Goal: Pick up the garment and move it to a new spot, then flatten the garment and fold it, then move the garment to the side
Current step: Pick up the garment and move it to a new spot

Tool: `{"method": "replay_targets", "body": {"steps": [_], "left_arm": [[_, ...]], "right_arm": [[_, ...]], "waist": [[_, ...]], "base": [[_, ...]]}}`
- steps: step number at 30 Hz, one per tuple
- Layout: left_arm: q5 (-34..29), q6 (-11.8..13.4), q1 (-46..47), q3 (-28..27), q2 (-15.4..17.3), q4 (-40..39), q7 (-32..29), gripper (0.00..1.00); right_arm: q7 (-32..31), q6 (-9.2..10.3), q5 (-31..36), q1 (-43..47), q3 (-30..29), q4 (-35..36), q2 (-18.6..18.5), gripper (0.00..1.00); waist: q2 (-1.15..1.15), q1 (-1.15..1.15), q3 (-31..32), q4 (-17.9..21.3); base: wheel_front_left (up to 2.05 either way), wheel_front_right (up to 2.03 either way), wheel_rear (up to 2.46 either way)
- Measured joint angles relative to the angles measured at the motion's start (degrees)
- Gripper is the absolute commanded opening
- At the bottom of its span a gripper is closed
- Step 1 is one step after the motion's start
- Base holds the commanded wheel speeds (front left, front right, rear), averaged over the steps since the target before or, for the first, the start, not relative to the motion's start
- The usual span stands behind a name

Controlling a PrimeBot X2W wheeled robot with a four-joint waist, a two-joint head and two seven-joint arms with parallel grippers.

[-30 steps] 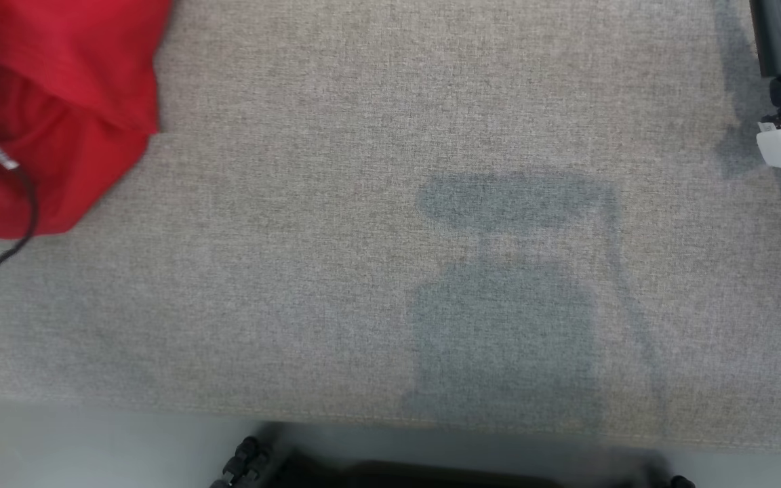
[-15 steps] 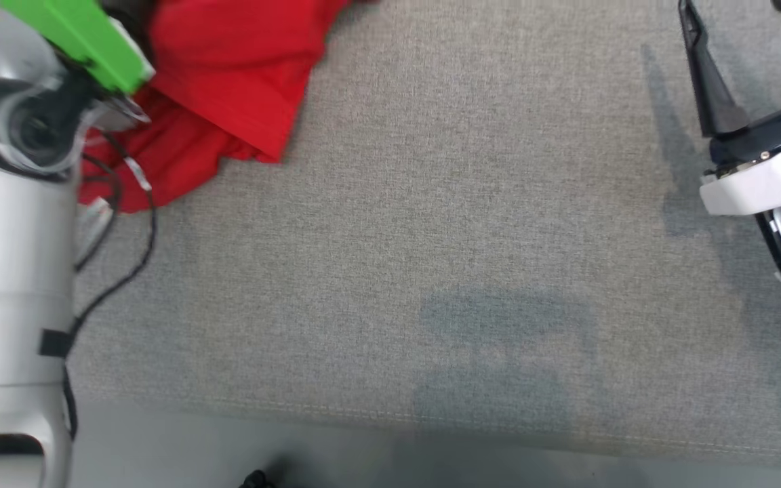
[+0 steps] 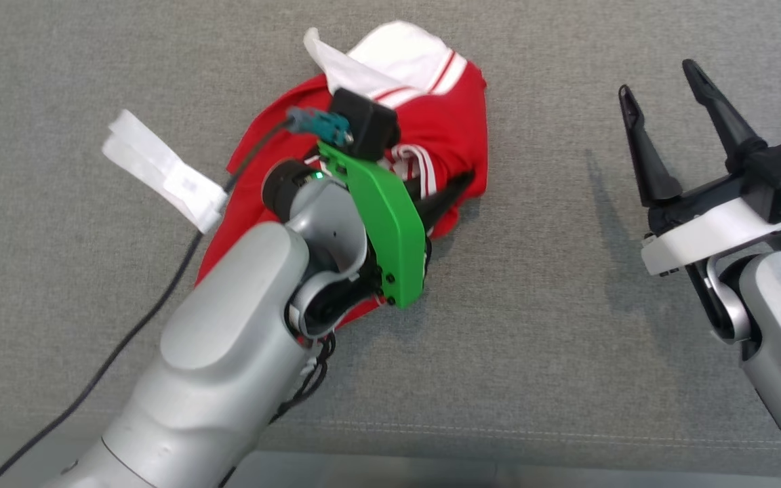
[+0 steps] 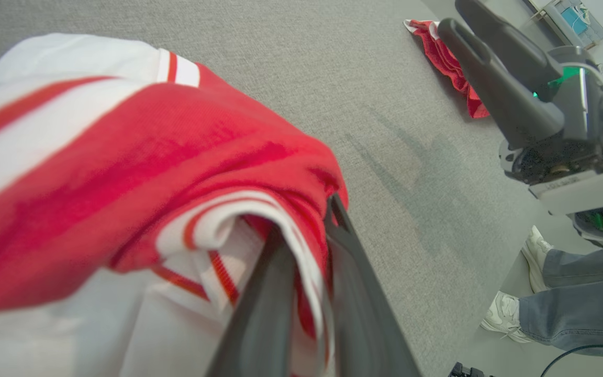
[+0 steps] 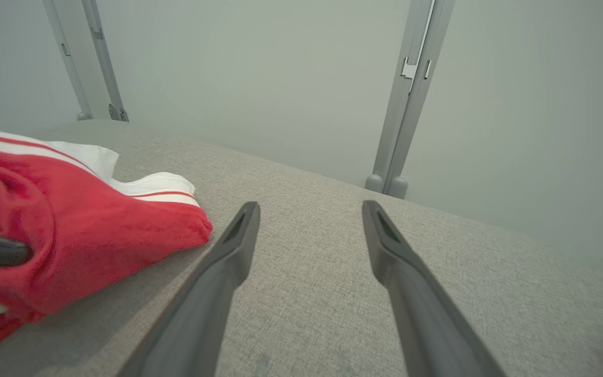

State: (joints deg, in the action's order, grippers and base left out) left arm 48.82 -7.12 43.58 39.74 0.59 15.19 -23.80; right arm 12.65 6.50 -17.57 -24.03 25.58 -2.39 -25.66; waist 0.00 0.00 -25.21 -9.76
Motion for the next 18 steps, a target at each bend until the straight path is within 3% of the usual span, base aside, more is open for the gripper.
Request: {"method": "replay_targets", "body": {"steps": [6,18], "left_arm": [[-1.4,0.0,-4.0,6.9,1.2,0.2,2.3,0.0],[-2.8,0.0,-9.9,13.0,1.9,4.5,6.6,0.0]], "right_arm": [[0.5,0.0,-0.6,1.2,1.2,-2.1,2.6,1.0],[1.0,-0.09,-1.8,3.5,2.6,-5.1,4.8,1.0]], "waist": [[0.0,0.0,2.9,3.6],[0.0,0.0,7.6,13.0]], "base": [[0.0,0.0,0.0],[0.0,0.0,0.0]]}}
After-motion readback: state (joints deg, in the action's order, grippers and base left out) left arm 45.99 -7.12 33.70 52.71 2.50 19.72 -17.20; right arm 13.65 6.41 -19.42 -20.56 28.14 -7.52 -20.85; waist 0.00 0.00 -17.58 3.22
